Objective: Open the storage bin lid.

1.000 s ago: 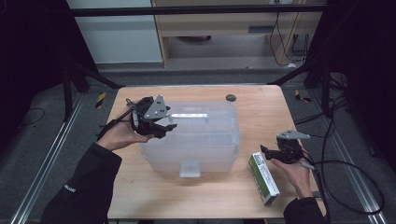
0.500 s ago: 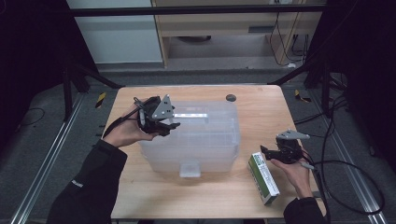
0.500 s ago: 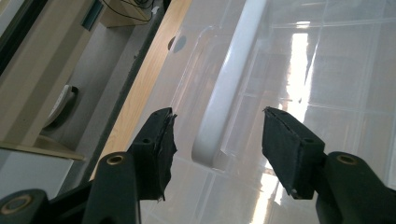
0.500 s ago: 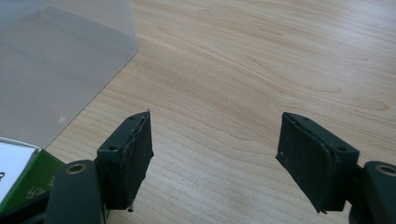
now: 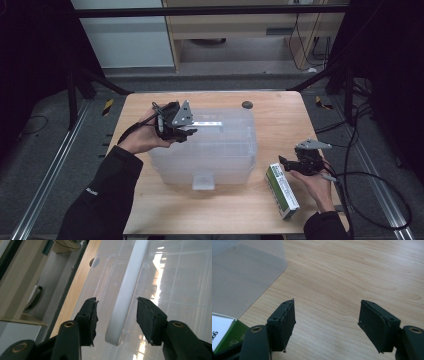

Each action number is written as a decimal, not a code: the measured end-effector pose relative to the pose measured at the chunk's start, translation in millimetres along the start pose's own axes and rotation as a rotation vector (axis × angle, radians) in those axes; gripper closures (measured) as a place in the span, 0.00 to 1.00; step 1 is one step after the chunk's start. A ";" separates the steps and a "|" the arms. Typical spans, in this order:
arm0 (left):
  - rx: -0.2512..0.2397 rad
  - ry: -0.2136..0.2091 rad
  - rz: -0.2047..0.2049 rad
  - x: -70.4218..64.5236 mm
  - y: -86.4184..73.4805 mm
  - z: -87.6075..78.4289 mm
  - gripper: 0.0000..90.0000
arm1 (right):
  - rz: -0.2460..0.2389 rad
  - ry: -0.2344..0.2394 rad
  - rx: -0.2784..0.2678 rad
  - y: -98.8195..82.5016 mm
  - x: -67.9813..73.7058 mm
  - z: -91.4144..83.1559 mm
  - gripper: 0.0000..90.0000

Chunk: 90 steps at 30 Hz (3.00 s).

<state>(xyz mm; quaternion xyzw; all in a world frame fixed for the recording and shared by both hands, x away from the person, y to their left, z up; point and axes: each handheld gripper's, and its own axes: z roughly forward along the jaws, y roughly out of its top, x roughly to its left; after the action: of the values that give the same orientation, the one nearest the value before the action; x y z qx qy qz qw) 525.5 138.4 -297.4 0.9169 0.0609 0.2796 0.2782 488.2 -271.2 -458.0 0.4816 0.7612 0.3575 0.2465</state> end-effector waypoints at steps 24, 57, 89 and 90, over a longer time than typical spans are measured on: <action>0.086 0.006 0.083 -1.0 7.2 6.1 0.77 | 0.004 0.012 0.004 0.4 -0.1 -0.5 0.38; 0.090 0.023 0.093 6.1 12.0 4.2 0.78 | -0.074 0.182 -0.128 42.1 37.7 -51.6 0.70; 0.035 0.104 -0.016 32.1 15.4 6.7 0.73 | -0.093 0.312 -0.072 43.1 55.0 -55.8 1.00; 0.038 0.104 -0.021 33.3 15.6 6.7 0.73 | -0.097 0.311 -0.073 43.0 55.3 -55.6 1.00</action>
<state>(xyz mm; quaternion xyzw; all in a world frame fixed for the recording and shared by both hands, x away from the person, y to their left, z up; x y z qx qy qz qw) 556.3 131.0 -277.6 0.9056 0.0904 0.3228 0.2600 449.2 -225.9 -391.5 0.3737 0.7991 0.4429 0.1601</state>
